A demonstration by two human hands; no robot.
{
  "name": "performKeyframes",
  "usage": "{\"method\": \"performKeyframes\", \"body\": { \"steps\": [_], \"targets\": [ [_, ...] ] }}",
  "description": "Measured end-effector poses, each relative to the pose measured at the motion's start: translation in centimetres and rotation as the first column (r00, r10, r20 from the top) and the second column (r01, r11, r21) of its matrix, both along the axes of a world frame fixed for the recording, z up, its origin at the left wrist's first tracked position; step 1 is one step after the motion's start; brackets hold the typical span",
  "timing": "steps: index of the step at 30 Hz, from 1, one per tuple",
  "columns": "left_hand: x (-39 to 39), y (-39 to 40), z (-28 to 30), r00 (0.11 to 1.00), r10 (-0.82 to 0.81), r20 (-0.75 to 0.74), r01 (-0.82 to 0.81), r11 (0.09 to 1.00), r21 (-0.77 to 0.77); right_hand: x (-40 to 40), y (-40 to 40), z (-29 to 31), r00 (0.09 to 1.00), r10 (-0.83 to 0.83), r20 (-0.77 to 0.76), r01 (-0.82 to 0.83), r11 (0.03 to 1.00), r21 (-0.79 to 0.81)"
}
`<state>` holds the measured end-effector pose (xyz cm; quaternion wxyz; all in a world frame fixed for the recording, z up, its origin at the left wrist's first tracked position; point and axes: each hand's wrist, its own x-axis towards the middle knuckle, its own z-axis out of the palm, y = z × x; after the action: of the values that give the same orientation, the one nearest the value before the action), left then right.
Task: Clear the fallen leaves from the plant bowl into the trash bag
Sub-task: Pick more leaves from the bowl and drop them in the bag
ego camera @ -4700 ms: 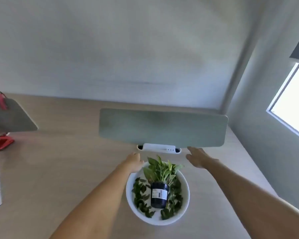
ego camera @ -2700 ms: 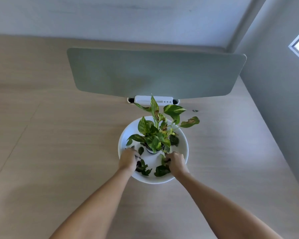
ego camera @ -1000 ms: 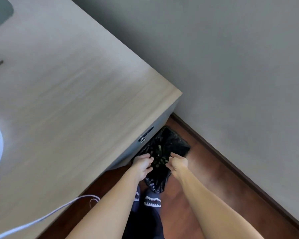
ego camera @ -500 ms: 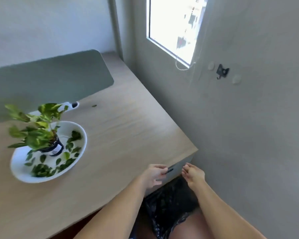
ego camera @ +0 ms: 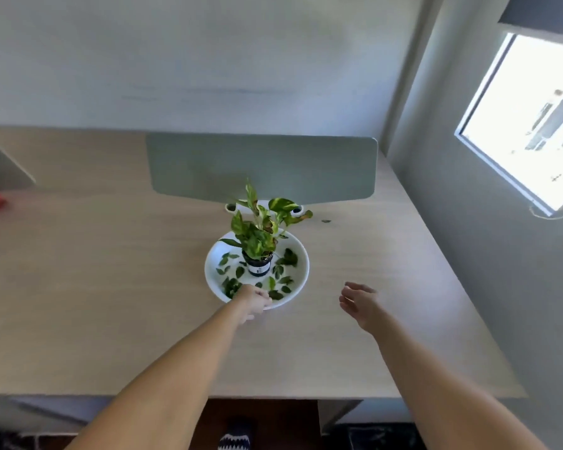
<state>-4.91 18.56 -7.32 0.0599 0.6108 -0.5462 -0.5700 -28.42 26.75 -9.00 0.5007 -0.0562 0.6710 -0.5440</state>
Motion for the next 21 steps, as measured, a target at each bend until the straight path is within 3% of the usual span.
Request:
{"method": "performKeyframes", "body": {
  "steps": [3, 6, 10, 14, 17, 21],
  "targets": [
    [3.8, -4.1, -1.1, 0.99, -0.036, 0.133, 0.058, 0.985, -0.163, 3.6, -4.2, -1.0, 0.99, 0.122, -0.075, -0.118, 0.992, 0.046],
    [5.6, -7.6, -2.3, 0.956, -0.119, 0.268, 0.189, 0.948, -0.257, 6.4, -7.5, -1.8, 0.922, 0.274, -0.273, -0.236, 0.958, 0.164],
    [5.7, -11.4, -4.4, 0.851, -0.331, 0.408, 0.454, 0.854, -0.254, 9.9, -11.0, -2.7, 0.648, 0.555, -0.521, -0.409, 0.831, 0.376],
    [4.6, -12.4, -7.0, 0.674, -0.478, 0.563, 0.67, 0.717, -0.194, 12.1, -12.7, -4.9, 0.319, 0.791, -0.523, -0.511, 0.608, 0.608],
    [4.0, -12.5, -8.4, 0.608, -0.462, 0.646, 0.719, 0.666, -0.201, 13.0, -13.5, -6.5, 0.205, 0.851, -0.483, -0.476, 0.518, 0.711],
    [3.6, -13.0, -10.0, 0.7, -0.42, 0.578, 0.647, 0.715, -0.264, 13.9, -14.1, -8.0, 0.142, 0.839, -0.526, -0.401, 0.534, 0.744]
  ]
}}
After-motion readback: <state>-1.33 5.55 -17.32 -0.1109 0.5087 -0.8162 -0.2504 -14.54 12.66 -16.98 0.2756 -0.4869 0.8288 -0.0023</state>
